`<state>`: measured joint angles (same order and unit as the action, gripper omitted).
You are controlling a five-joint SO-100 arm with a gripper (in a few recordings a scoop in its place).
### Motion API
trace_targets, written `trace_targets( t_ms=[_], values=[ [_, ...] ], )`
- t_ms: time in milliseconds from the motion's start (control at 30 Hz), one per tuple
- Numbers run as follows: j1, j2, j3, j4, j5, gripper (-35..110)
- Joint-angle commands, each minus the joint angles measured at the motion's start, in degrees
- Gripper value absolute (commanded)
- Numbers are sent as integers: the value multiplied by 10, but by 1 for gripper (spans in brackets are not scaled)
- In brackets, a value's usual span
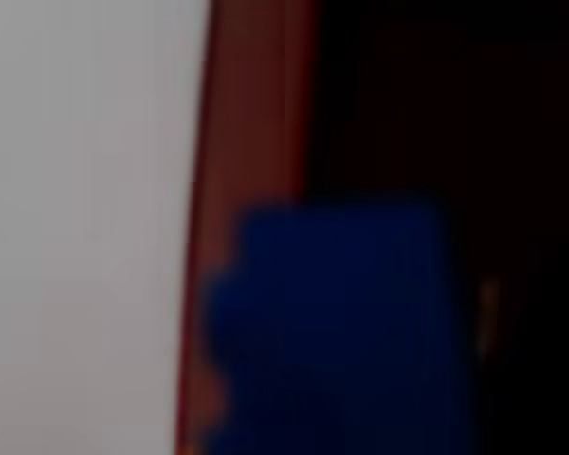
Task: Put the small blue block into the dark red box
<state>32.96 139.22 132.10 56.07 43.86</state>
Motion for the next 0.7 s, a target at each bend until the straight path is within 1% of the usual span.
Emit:
trace_targets(
  t_ms=[0, 367, 667],
  values=[
    [54, -13, -30, -11, -15, 0],
    [144, -185, -153, -15, -66, 0],
    [175, -345, -256, -39, -75, 0]
  ],
)
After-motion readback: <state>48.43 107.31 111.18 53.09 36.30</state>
